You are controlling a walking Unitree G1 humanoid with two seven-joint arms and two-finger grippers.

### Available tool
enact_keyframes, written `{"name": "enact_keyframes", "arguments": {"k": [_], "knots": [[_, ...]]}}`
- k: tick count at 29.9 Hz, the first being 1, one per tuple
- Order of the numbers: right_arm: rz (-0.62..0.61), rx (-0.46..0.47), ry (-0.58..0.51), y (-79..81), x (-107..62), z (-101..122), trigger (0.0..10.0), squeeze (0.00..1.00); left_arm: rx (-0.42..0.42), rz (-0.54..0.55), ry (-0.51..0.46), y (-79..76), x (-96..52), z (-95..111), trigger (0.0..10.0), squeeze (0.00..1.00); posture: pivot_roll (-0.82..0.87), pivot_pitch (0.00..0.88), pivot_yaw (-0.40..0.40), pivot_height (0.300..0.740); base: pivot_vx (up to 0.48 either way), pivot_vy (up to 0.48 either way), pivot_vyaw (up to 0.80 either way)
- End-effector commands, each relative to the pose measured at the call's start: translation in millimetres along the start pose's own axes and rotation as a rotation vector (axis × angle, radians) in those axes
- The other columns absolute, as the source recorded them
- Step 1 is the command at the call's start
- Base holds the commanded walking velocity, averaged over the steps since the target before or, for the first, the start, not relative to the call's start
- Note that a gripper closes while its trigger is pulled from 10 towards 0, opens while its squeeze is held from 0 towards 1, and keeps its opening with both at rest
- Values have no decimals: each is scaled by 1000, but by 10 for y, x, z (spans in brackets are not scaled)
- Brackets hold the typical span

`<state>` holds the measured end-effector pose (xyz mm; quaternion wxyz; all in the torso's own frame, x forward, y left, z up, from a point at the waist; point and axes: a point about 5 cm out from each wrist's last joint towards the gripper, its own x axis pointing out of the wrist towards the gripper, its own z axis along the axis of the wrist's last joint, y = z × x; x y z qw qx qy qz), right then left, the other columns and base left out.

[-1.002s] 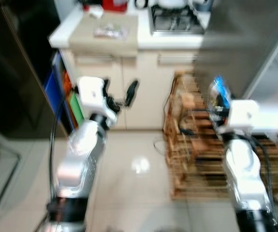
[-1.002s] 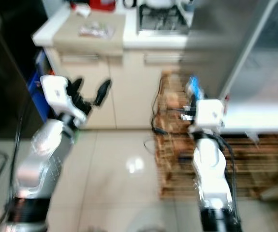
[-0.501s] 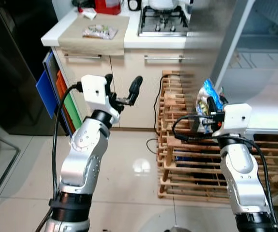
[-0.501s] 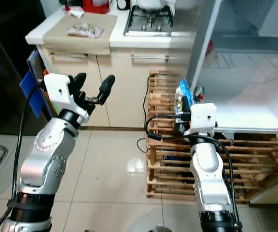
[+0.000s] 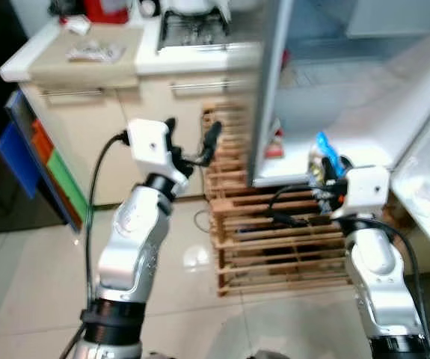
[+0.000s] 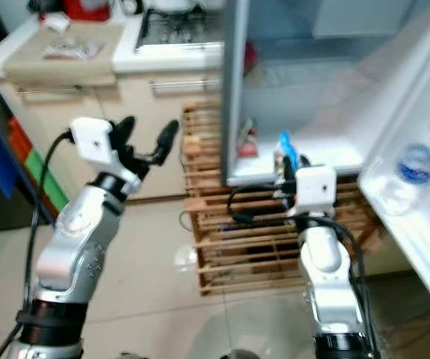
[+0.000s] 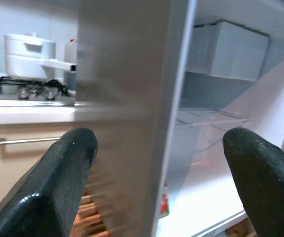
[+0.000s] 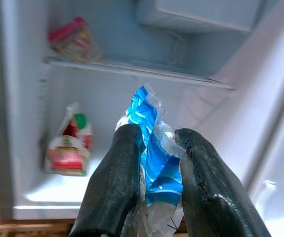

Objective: Restocking fridge

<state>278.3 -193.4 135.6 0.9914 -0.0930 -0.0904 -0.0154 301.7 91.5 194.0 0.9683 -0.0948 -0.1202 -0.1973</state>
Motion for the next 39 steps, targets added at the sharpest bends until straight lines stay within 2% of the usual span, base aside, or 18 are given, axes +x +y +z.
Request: {"name": "enact_keyframes", "arguments": {"k": [1,4,13,17,20,22,24,25,26,27,28,29,32,36,39], "knots": [[24,7,-38,78,19,92,0,0,24,44,13,111,-9,-20,10000,0,-158,4,48,740,0,0,0],[24,7,-38,79,20,94,0,0,38,31,18,98,10,-21,10000,0,-159,5,47,740,0,0,0],[22,-7,-50,97,53,122,0,0,12,73,31,141,85,-49,10000,0,-166,12,50,740,275,-390,142],[24,-19,-38,107,66,110,0,0,15,137,59,222,99,-89,10000,0,-162,11,51,740,334,-340,603],[18,-12,-42,107,74,114,0,0,41,195,120,292,96,-176,10000,0,-160,9,53,740,386,-279,192],[15,-11,-44,107,74,118,0,0,23,218,137,339,68,-216,10000,0,-159,10,56,740,0,0,0],[3,-6,-41,92,57,104,0,0,12,284,213,552,-112,-396,10000,0,-156,11,58,740,0,0,0],[0,-5,-38,89,52,97,0,0,21,298,231,598,-155,-436,10000,0,-155,11,58,740,0,0,0],[0,-5,-38,89,52,97,0,0,21,298,231,598,-155,-436,10000,0,-155,11,58,740,0,0,0],[-7,-4,-32,83,41,82,0,0,15,320,259,672,-251,-517,10000,0,-155,12,58,740,0,0,0],[-7,-4,-32,83,41,82,0,0,15,320,259,672,-251,-517,10000,0,-155,12,58,740,0,0,0],[-13,-4,-29,73,37,71,0,0,49,315,265,701,-333,-572,10000,0,-151,11,56,740,0,0,0],[-25,-2,-27,56,47,66,0,0,76,282,262,661,-371,-620,10000,0,-146,9,52,740,0,0,0],[-30,-1,-27,55,63,68,0,0,65,265,260,624,-356,-645,10000,0,-147,10,51,740,0,0,0],[-30,1,-32,68,88,76,0,0,57,245,223,573,-266,-588,10000,0,-146,9,50,740,162,-394,0]]}}
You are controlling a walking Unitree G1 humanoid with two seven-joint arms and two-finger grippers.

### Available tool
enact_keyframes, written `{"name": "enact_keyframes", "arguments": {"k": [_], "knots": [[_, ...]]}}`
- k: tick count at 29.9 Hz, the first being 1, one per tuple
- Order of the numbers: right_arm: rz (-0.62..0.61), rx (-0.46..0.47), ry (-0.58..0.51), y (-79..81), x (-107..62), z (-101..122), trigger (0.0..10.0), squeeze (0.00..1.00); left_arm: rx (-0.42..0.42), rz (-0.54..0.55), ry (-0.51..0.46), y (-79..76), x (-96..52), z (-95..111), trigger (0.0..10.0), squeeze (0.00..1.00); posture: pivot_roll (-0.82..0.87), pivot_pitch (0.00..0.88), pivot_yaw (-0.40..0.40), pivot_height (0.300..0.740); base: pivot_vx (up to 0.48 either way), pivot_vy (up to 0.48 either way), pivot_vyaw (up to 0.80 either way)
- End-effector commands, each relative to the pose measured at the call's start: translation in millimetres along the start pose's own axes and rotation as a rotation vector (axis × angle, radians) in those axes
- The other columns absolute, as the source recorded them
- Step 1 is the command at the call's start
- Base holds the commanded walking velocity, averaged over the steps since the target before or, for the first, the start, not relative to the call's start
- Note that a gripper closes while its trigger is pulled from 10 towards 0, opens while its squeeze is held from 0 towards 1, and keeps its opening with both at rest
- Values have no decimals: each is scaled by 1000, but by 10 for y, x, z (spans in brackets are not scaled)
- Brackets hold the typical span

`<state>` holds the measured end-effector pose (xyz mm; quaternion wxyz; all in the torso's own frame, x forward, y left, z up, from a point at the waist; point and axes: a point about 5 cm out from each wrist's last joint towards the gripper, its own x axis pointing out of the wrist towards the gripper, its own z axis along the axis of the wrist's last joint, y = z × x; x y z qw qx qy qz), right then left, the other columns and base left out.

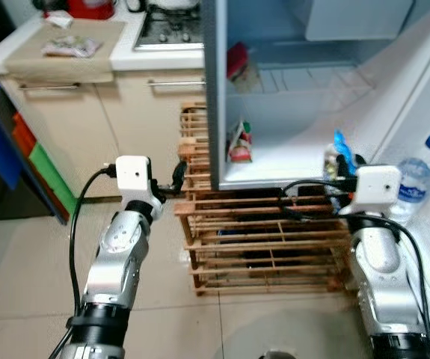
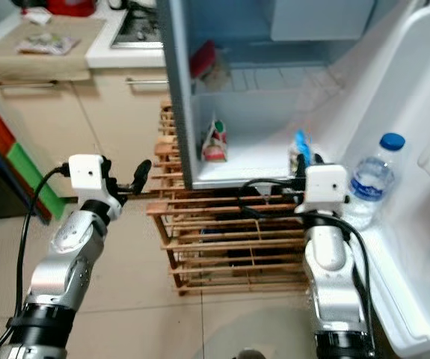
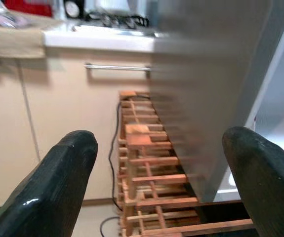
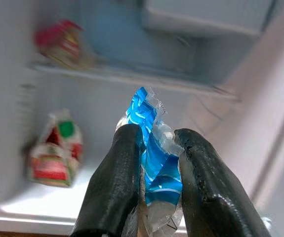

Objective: Restocking fridge

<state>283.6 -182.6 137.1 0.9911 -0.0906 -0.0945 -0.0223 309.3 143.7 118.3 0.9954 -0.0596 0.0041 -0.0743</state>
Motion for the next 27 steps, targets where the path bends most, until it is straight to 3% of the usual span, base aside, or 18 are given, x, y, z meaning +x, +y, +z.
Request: {"name": "enact_keyframes", "arguments": {"k": [1,9,27], "knots": [[-15,-2,-25,-37,36,50,0,0,3,-20,-17,-45,40,41,10000,0,-146,9,50,740,247,-409,0],[-17,-4,-28,-39,43,51,0,0,-8,15,-28,0,105,68,10000,0,-152,16,50,740,310,-352,0],[42,-2,-30,54,79,53,0,0,2,48,-58,53,137,117,10000,0,-140,18,30,740,0,0,0]]}}
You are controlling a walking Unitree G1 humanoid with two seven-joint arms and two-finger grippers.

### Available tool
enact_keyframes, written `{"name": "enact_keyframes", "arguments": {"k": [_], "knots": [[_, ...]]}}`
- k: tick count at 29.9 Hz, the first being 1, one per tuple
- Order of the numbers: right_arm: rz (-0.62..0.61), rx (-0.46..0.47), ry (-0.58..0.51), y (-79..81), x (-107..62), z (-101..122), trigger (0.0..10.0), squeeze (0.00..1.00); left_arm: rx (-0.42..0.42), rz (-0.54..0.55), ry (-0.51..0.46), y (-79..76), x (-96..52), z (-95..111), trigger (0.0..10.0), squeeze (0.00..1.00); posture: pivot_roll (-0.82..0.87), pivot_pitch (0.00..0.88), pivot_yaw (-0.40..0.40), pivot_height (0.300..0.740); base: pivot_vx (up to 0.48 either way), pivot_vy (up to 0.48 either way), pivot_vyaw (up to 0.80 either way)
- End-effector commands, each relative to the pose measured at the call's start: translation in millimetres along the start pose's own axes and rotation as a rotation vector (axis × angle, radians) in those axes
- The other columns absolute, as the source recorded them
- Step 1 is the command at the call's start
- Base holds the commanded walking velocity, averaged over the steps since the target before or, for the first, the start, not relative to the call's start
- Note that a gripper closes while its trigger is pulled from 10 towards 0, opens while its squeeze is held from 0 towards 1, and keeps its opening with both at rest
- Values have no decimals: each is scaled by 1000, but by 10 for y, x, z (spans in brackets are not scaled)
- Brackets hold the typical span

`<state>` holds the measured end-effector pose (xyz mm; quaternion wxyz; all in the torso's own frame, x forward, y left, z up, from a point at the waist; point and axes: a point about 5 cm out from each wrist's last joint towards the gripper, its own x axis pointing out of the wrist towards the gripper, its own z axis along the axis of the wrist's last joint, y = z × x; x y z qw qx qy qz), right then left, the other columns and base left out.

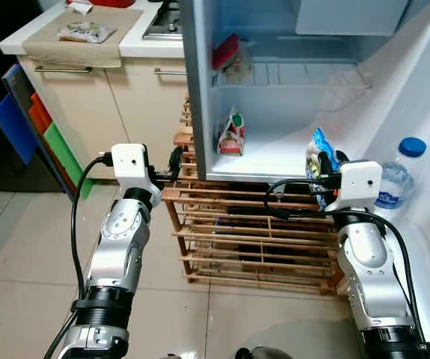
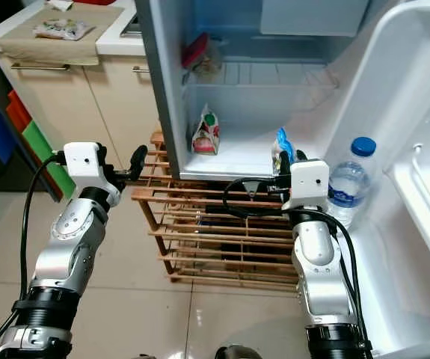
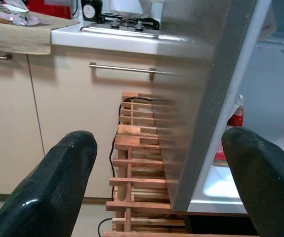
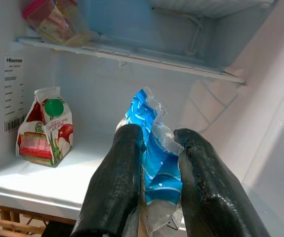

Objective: Restocking fridge

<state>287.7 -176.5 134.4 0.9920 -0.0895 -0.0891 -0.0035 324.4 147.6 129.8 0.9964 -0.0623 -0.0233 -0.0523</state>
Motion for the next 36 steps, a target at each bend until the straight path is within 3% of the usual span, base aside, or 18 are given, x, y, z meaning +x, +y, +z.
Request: {"name": "enact_keyframes", "arguments": {"k": [1,12,14,17,18,19,22,24,29,36], "knots": [[5,-8,-39,-12,49,79,0,0,1,6,-2,6,-9,-6,10000,0,-140,18,30,740,0,0,0],[15,36,-61,200,277,114,0,0,17,5,-40,14,-3,44,10000,0,-105,14,21,740,0,0,0],[-14,19,-69,211,350,141,0,0,36,-98,-68,-112,-31,118,10000,0,-99,14,22,740,0,0,0],[-19,15,-71,221,375,150,0,0,40,-154,-76,-183,-53,143,10000,0,-96,15,22,740,0,0,0],[-17,19,-74,244,403,158,0,0,54,-240,-63,-290,-101,131,10000,0,-89,19,21,740,0,0,0],[-17,19,-74,244,403,158,0,0,54,-240,-63,-290,-101,131,10000,0,-89,19,21,740,0,0,0],[-21,30,-73,306,483,145,0,0,88,-445,30,-574,-195,-90,10000,0,-71,33,16,740,0,0,0],[-37,33,-66,308,517,129,0,0,122,-499,59,-640,-184,-182,10000,0,-71,33,16,740,0,0,0],[-59,40,-65,290,567,139,0,0,123,-552,65,-649,-149,-167,10000,0,-65,37,29,740,0,96,0],[-92,49,-65,275,589,121,0,0,149,-514,38,-601,-66,-78,10000,0,-76,33,40,740,0,274,-615]]}}
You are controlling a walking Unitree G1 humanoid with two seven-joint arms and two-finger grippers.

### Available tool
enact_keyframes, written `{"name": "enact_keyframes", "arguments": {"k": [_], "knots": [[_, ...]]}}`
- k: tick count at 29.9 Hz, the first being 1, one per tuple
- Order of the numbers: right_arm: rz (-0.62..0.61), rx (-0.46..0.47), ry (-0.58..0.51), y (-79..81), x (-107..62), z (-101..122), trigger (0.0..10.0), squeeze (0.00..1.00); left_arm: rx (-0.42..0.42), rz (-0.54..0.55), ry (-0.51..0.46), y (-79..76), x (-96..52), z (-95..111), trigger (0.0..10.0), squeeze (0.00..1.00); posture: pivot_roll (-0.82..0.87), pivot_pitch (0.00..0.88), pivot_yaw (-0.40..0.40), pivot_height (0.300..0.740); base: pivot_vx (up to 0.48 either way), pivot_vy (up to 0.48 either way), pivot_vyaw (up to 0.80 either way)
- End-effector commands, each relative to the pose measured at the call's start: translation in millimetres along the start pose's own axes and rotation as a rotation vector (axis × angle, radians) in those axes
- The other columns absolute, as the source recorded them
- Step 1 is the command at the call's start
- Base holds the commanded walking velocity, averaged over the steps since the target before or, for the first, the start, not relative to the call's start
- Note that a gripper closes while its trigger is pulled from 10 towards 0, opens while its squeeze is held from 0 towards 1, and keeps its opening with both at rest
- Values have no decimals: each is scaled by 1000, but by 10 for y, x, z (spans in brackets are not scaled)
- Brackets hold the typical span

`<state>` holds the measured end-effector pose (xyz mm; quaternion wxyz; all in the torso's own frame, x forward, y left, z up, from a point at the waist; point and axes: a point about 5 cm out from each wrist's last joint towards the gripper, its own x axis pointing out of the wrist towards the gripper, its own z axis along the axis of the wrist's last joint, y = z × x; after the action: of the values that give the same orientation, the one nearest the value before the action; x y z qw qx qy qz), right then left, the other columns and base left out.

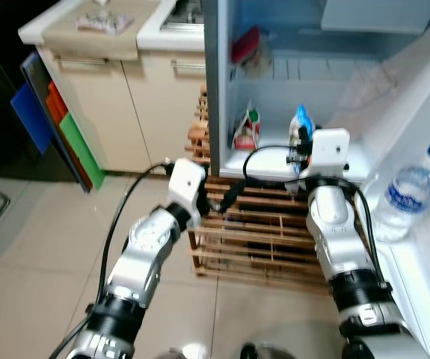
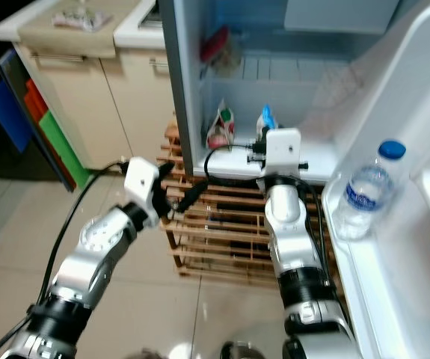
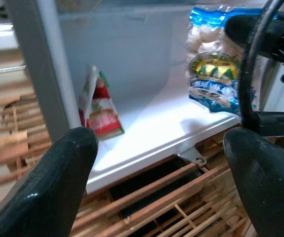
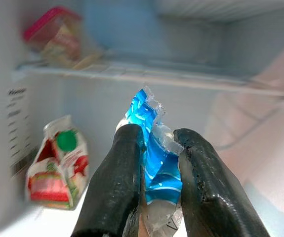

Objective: Restocking fridge

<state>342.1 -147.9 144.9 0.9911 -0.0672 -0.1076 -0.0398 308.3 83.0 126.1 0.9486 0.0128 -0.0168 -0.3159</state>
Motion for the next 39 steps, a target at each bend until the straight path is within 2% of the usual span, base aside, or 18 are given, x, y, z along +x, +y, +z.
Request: {"name": "enact_keyframes", "arguments": {"k": [1,7,9,10,13,18,27,34,39], "knots": [[-18,12,-33,-7,32,56,0,0,7,45,-8,79,-4,28,10000,0,-78,26,42,740,0,0,0],[-46,15,-28,-56,12,24,0,0,-50,99,0,123,-87,-11,10000,0,-79,0,51,740,0,0,0],[-52,20,-23,-58,13,5,0,0,-103,149,5,163,-124,-45,10000,0,-75,0,56,740,0,0,0],[-52,23,-21,-48,20,-1,0,0,-156,221,-2,230,-147,-70,10000,0,-68,0,56,740,0,0,0],[-53,25,-25,-41,30,8,0,0,-137,227,-3,238,-148,-63,10000,0,-64,6,57,740,0,0,0],[-56,28,-25,-14,36,7,0,0,-75,176,-47,221,-121,76,10000,0,-63,18,60,740,92,0,0],[-68,57,-16,-6,43,-7,0,0,-73,156,-79,202,-132,164,10000,0,-60,26,58,740,473,0,0],[-68,61,-22,1,68,10,0,0,-47,115,-89,119,-147,199,10000,0,-48,30,48,740,459,0,0],[-63,60,-22,11,78,10,0,0,-27,81,-127,57,-131,311,10000,0,-45,29,47,740,0,0,0]]}}
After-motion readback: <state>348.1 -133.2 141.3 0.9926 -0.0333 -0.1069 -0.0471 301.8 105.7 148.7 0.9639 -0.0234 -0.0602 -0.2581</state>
